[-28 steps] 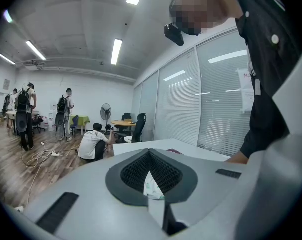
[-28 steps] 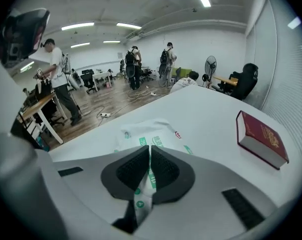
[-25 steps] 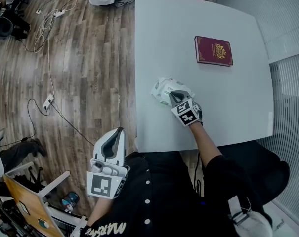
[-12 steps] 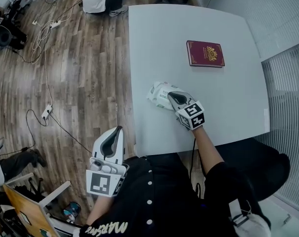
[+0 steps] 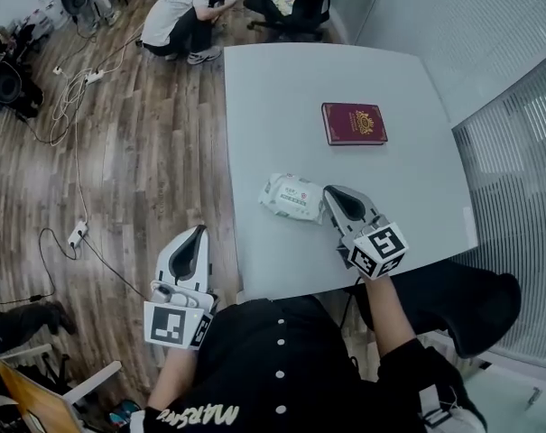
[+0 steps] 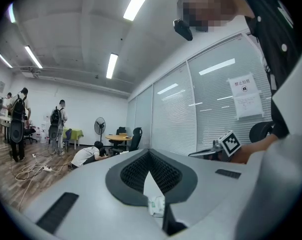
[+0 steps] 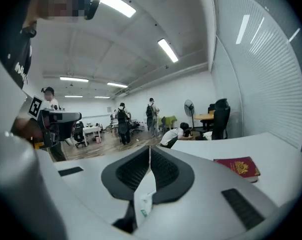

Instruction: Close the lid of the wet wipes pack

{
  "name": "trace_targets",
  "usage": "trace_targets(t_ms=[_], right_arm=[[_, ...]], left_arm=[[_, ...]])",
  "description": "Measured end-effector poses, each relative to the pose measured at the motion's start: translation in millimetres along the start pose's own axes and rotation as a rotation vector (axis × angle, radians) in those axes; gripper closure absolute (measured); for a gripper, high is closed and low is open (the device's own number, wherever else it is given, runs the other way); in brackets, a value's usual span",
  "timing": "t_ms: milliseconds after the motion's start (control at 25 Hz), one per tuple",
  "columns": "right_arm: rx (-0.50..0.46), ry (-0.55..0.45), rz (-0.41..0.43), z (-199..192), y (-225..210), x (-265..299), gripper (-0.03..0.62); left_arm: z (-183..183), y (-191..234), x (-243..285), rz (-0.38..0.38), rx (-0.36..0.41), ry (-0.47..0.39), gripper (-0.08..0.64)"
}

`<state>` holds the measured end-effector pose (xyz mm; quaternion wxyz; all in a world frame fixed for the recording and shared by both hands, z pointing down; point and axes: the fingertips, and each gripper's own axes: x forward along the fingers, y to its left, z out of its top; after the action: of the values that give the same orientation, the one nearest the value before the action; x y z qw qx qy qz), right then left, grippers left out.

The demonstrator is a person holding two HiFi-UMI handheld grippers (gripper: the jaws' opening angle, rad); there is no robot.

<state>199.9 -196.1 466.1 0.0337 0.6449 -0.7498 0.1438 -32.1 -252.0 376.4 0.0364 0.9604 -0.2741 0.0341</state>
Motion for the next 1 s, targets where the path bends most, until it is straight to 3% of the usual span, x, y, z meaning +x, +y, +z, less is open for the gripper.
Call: trace_targets(t_ms=[320,480,680,1000], right_arm=[[-0.058,-0.194,-0.139,66,-5,-61,0.557],[-0.016,-0.240,-0.233,79,-4,-88,0.557],[-0.034,-0.296,-0.313,94,3,-114,0.557],[-0.067,-0.344,-0.357,98,5,-134,0.557]], left_arm=[[17,14,-1,0.005,0.025,-0.066,0.557],[24,16,-4,0.006,0.022,-0.084,0.557],[34,25,-10,0.022,0.038,-0.098,0.557],[38,31,-17,0.041,0.051,-0.124,0.557]])
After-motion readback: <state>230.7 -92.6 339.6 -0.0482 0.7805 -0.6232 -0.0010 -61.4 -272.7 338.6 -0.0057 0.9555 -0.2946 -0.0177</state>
